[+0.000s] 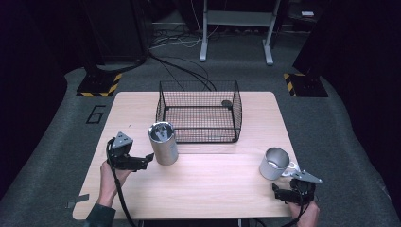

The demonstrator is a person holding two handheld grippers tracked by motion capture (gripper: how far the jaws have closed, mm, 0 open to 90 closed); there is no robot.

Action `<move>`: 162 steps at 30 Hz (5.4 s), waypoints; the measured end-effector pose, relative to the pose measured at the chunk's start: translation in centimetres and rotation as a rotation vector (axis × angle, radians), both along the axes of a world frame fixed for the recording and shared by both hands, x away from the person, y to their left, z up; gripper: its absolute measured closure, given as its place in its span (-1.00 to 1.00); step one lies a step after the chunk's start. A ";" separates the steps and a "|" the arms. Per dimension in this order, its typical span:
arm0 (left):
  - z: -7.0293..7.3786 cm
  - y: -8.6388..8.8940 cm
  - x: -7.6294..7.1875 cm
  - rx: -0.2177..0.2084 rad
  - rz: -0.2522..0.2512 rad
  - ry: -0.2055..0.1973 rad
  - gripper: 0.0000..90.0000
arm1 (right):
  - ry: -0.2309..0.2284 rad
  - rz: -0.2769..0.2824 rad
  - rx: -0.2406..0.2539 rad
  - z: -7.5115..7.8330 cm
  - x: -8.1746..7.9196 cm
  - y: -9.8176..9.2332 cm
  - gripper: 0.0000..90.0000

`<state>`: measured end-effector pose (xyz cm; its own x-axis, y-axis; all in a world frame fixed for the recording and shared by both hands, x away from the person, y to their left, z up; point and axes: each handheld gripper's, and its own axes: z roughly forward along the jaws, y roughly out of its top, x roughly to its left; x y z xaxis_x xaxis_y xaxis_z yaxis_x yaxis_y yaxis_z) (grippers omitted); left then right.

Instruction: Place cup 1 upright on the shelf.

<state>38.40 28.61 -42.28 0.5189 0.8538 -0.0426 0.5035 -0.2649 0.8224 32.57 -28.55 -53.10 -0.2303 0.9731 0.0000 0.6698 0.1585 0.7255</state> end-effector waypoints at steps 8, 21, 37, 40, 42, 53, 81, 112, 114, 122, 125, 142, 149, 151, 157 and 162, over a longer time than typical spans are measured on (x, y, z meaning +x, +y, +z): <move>0.5 -1.2 0.8 -0.017 -0.014 -0.015 -1.00 | 0.000 0.000 0.000 0.0 0.0 0.0 -1.00; 0.9 -2.5 2.2 -0.025 -0.030 -0.017 -1.00 | -0.001 -0.001 0.000 0.0 0.0 0.0 -1.00; 0.6 -4.2 3.8 -0.046 -0.033 -0.017 -1.00 | -0.002 -0.001 0.001 0.0 0.0 0.0 -1.00; 0.5 -4.3 4.0 -0.047 -0.035 -0.016 -1.00 | -0.001 -0.001 0.001 0.0 0.0 0.0 -1.00; 0.4 -4.4 4.2 -0.048 -0.036 -0.017 -1.00 | -0.001 -0.002 0.002 0.0 0.0 0.0 -1.00; -0.2 -5.0 4.8 -0.046 -0.035 -0.020 -1.00 | 0.002 -0.006 0.005 0.0 -0.1 0.0 -1.00; -0.9 -5.9 4.9 -0.029 -0.018 -0.103 -0.92 | -0.011 -0.006 0.007 -0.1 -0.1 0.0 -1.00; 3.5 -5.2 1.8 -0.043 -0.112 -0.149 -0.92 | -0.010 0.003 0.008 -0.1 -0.1 -0.2 -1.00; 3.9 -5.2 1.8 -0.051 -0.120 -0.155 -0.92 | -0.010 0.004 0.008 -0.1 -0.1 -0.2 -1.00; 5.0 -5.4 1.8 -0.028 -0.137 -0.165 -0.92 | -0.013 0.001 0.009 -0.1 -0.1 -0.2 -1.00; 5.3 -5.6 1.8 -0.034 -0.137 -0.173 -0.92 | -0.013 0.000 0.009 -0.1 -0.1 -0.2 -1.00; 7.7 -6.3 2.1 -0.034 -0.167 -0.202 -0.92 | -0.004 0.001 0.004 -0.1 -0.1 -0.3 -1.00; 9.1 -6.9 2.5 -0.019 -0.190 -0.217 -0.92 | -0.006 -0.010 0.009 -0.1 -0.1 -0.3 -1.00; 9.5 -7.1 2.7 -0.033 -0.194 -0.219 -0.92 | -0.005 -0.010 0.009 -0.1 -0.1 -0.3 -1.00; 10.2 -7.3 3.2 -0.020 -0.199 -0.225 -0.92 | -0.005 -0.008 0.010 0.0 -0.1 -0.4 -0.99; 10.8 -7.6 3.6 -0.016 -0.200 -0.223 -0.92 | -0.003 -0.004 0.005 0.0 0.0 -0.4 -0.99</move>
<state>41.96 21.06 -31.50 0.6744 0.7341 0.0788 0.2489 -0.3265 0.9118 32.53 -28.98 -53.14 -0.2262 0.9741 0.0044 0.6679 0.1518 0.7286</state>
